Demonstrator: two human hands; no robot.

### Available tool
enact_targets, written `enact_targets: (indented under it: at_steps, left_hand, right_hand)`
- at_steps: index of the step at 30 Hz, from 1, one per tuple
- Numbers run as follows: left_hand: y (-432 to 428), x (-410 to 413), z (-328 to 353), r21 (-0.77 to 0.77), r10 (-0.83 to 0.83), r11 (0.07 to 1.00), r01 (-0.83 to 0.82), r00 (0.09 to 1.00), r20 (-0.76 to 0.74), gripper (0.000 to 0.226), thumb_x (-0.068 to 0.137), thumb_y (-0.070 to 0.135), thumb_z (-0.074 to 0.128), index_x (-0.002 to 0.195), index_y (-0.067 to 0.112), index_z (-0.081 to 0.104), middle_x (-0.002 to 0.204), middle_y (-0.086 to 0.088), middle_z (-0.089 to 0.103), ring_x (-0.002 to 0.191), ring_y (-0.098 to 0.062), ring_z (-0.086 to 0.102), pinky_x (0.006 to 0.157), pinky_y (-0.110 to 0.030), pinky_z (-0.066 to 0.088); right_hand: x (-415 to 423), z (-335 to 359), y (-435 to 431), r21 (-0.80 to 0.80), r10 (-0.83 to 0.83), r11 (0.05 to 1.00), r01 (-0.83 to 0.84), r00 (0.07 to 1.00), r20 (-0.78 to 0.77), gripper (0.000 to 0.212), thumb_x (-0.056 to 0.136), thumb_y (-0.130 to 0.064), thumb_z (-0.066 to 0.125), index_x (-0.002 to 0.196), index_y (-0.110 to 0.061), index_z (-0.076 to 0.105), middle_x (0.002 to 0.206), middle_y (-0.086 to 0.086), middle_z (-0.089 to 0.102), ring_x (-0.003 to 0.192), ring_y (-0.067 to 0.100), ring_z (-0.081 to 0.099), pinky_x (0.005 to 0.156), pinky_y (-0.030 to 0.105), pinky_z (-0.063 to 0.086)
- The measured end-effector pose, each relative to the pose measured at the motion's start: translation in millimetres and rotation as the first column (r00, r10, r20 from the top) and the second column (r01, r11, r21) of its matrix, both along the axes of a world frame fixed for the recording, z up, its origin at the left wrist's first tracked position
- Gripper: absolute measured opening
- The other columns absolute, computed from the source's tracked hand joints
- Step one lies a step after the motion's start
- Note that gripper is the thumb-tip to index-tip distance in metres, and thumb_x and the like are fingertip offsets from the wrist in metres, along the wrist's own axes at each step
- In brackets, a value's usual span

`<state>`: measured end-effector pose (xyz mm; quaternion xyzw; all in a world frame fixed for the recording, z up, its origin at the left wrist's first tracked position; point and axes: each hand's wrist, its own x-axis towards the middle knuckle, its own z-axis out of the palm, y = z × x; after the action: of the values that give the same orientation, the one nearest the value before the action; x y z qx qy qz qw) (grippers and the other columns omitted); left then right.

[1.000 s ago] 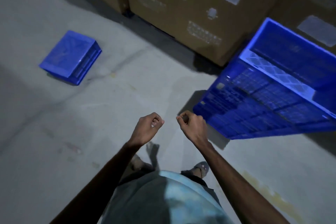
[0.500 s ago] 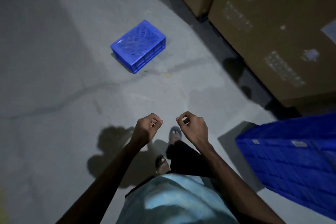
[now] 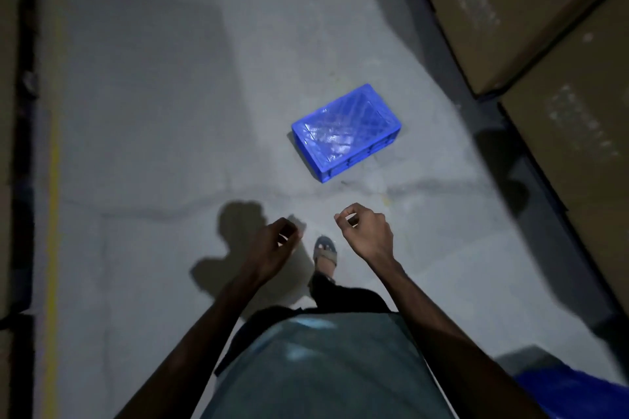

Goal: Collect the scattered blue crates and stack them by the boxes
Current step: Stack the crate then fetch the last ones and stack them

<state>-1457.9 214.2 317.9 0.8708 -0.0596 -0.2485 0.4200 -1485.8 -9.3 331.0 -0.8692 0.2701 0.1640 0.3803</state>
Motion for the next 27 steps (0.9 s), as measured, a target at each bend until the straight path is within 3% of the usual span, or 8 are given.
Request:
enact_targets:
  at_steps: [6, 8, 10, 14, 16, 19, 23, 27]
  left_hand:
    - [20, 117, 16, -0.009, 0.131, 0.991, -0.131, 0.991, 0.023, 0.012, 0.1, 0.017, 0.068, 0.095, 0.006, 0.07, 0.086, -0.005, 0.074, 0.074, -0.001, 0.064, 0.063, -0.009, 0.042]
    - [25, 155, 15, -0.026, 0.185, 0.983, -0.184, 0.983, 0.012, 0.014, 0.099, 0.025, 0.068, 0.094, 0.012, 0.071, 0.084, 0.001, 0.074, 0.07, 0.001, 0.064, 0.064, -0.013, 0.046]
    - [33, 195, 6, 0.02, 0.207, 0.978, -0.208, 0.978, 0.031, 0.016, 0.095, 0.034, 0.07, 0.093, 0.019, 0.07, 0.078, 0.007, 0.071, 0.071, 0.003, 0.064, 0.069, -0.014, 0.047]
    - [61, 289, -6, 0.025, 0.249, 0.968, -0.249, 0.968, -0.012, 0.007, 0.094, 0.021, 0.075, 0.094, 0.014, 0.072, 0.078, 0.009, 0.068, 0.07, 0.007, 0.062, 0.07, -0.011, 0.045]
    - [82, 338, -14, 0.01, 0.224, 0.975, -0.224, 0.974, -0.037, 0.013, 0.094, 0.027, 0.074, 0.098, 0.015, 0.073, 0.085, 0.004, 0.073, 0.079, -0.003, 0.067, 0.078, -0.023, 0.05]
    - [117, 414, -17, 0.014, 0.156, 0.988, -0.156, 0.984, -0.083, 0.021, 0.089, 0.041, 0.068, 0.096, 0.021, 0.07, 0.088, 0.001, 0.074, 0.084, -0.015, 0.069, 0.077, -0.025, 0.049]
    - [157, 508, -7, 0.044, 0.04, 0.998, -0.038, 0.997, -0.06, 0.009, 0.095, 0.024, 0.073, 0.098, 0.016, 0.074, 0.093, 0.001, 0.075, 0.084, -0.013, 0.068, 0.072, -0.01, 0.044]
    - [176, 596, -6, 0.074, -0.063, 0.995, 0.067, 0.997, -0.052, 0.013, 0.096, 0.028, 0.071, 0.101, 0.017, 0.074, 0.098, 0.002, 0.076, 0.088, -0.012, 0.069, 0.08, -0.021, 0.05]
  right_hand:
    - [147, 13, 29, -0.038, 0.196, 0.98, -0.195, 0.98, 0.024, 0.022, 0.093, -0.049, 0.062, 0.095, -0.029, 0.069, 0.083, -0.011, 0.075, 0.096, 0.021, 0.067, 0.085, 0.034, 0.051]
    - [192, 14, 40, -0.042, 0.235, 0.971, -0.234, 0.972, 0.027, 0.022, 0.094, -0.048, 0.061, 0.097, -0.028, 0.068, 0.077, -0.014, 0.07, 0.089, 0.019, 0.066, 0.08, 0.033, 0.048]
    - [233, 7, 51, -0.039, 0.24, 0.97, -0.238, 0.97, 0.031, 0.021, 0.094, -0.048, 0.062, 0.096, -0.028, 0.068, 0.073, -0.017, 0.064, 0.083, 0.016, 0.064, 0.073, 0.031, 0.043]
    - [314, -9, 81, -0.038, 0.216, 0.976, -0.215, 0.976, 0.026, 0.022, 0.093, -0.05, 0.063, 0.095, -0.029, 0.069, 0.073, -0.018, 0.063, 0.082, 0.014, 0.059, 0.071, 0.03, 0.044]
    - [355, -14, 101, -0.043, 0.185, 0.982, -0.184, 0.983, 0.018, 0.022, 0.093, -0.05, 0.064, 0.095, -0.029, 0.07, 0.076, -0.017, 0.065, 0.082, 0.014, 0.059, 0.072, 0.031, 0.045]
    - [413, -18, 131, -0.067, 0.108, 0.992, -0.109, 0.994, -0.005, 0.019, 0.092, -0.049, 0.064, 0.094, -0.03, 0.069, 0.083, -0.012, 0.072, 0.09, 0.02, 0.067, 0.077, 0.033, 0.05]
    - [485, -12, 170, -0.08, -0.034, 0.996, 0.033, 0.999, -0.017, 0.02, 0.092, -0.047, 0.065, 0.097, -0.029, 0.071, 0.091, -0.008, 0.076, 0.1, 0.021, 0.07, 0.079, 0.032, 0.048]
    - [555, -10, 187, -0.078, -0.101, 0.992, 0.102, 0.995, 0.017, 0.023, 0.091, -0.049, 0.066, 0.095, -0.027, 0.072, 0.084, -0.009, 0.074, 0.095, 0.021, 0.071, 0.078, 0.034, 0.051]
